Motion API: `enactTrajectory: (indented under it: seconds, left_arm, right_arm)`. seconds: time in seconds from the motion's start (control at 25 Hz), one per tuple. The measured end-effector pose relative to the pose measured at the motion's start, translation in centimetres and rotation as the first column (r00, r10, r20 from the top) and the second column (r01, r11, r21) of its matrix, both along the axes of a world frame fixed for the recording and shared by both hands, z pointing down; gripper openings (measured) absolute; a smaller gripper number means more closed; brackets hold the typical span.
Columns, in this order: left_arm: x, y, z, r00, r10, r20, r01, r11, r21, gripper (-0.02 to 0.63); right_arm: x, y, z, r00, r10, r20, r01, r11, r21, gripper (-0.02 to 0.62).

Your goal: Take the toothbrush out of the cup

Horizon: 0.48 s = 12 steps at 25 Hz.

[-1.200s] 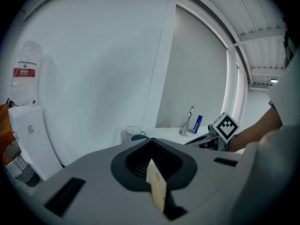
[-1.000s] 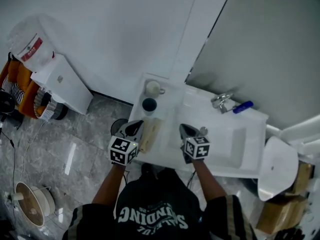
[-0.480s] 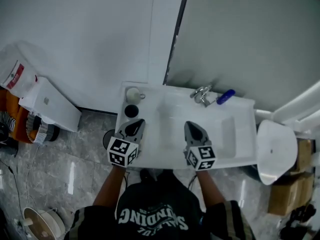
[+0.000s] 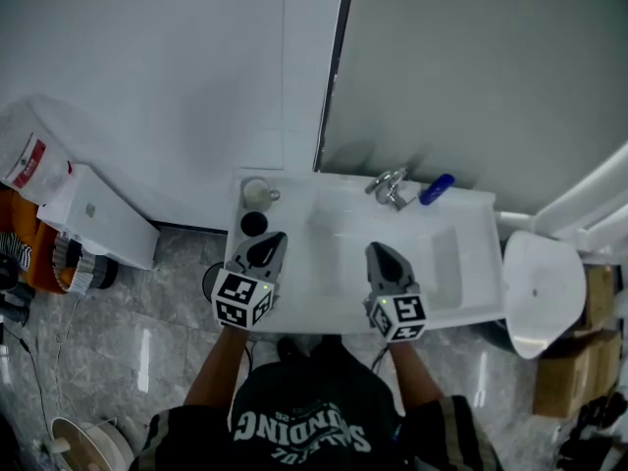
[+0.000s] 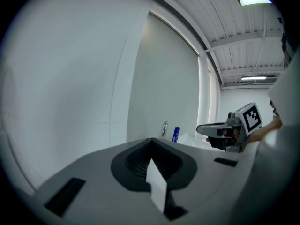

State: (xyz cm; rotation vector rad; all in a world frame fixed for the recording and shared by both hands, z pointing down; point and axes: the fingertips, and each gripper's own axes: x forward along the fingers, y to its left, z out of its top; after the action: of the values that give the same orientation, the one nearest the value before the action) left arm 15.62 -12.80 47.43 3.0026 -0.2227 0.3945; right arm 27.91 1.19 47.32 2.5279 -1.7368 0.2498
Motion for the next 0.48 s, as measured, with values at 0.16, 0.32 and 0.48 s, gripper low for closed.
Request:
enactTrajectory:
  seconds: [0.16,0.32,0.48]
  left_arm:
    - [-0.3,0.2,0.0,1.000,-0.005,0.001,0.005,1.000,0.001,-0.002]
    - [-0.6,0.4,0.2,1.000,-0.013,0.003,0.013,1.000,-0.001,-0.002]
    - [-1.0,0.7,0.4,1.000,-0.018,0.006,0.018,1.000,-0.002,-0.002]
  right_arm:
    - [-0.5,0.0,0.9,1.000,-0.007,0.004,0.007,1.000,-0.019,-0.003]
    - [-0.8,-0.1,0.9,1.000,-0.021,0.002,0.021,0.999,-0.025,-0.005]
    - [-0.9,0.0,1.4,1.000,-0.022,0.012,0.022,1.000,-0.010,-0.005]
